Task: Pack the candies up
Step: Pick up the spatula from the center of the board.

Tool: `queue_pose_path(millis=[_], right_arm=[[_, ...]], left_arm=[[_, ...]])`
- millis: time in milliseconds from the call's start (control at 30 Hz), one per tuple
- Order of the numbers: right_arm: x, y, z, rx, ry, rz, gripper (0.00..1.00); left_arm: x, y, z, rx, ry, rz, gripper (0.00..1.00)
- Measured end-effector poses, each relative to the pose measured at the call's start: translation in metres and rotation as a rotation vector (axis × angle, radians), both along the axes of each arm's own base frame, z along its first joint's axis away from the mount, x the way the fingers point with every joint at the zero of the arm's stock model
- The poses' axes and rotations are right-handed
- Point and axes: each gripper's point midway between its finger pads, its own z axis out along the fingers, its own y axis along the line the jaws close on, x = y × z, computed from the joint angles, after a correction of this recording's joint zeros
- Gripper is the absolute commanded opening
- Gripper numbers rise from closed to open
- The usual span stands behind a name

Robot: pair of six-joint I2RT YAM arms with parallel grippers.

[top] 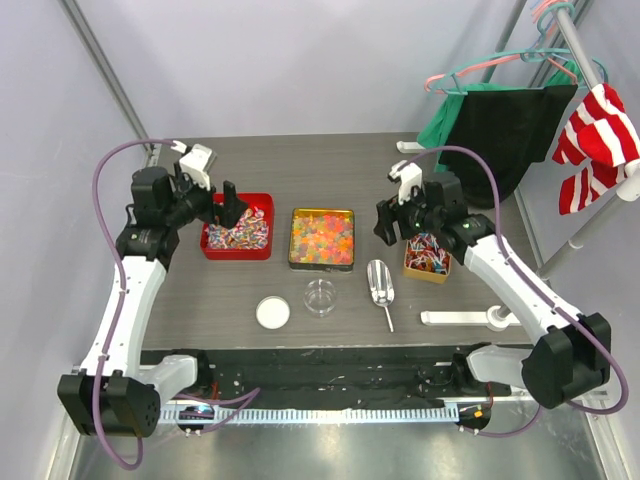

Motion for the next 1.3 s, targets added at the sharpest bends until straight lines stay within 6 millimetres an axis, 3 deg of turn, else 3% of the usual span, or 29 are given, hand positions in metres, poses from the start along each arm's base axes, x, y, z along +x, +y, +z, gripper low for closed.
queue_pose_path(millis=[200, 400, 633, 1300], right_arm=[[-0.032, 0.009, -0.036, -0.089, 0.030, 0.070, 0.70], [-0.064, -0.004, -0.076, -0.173, 0.117, 0.085, 0.66], [-0.066, -0.012, -0.093, -0.218, 0.156, 0.057, 0.54], [-0.075, -0.016, -0.131, -0.261, 0.273, 0.090, 0.53]], left_arm=[[0.007, 0.007, -0.018, 0.016, 0.011, 0.044, 1.00], [0.008, 0.010, -0.028, 0.023, 0.026, 0.061, 1.00], [0.005, 0.010, -0.020, 0.009, 0.001, 0.067, 1.00], [0.001, 0.008, -0.016, 0.000, -0.015, 0.060, 1.00]])
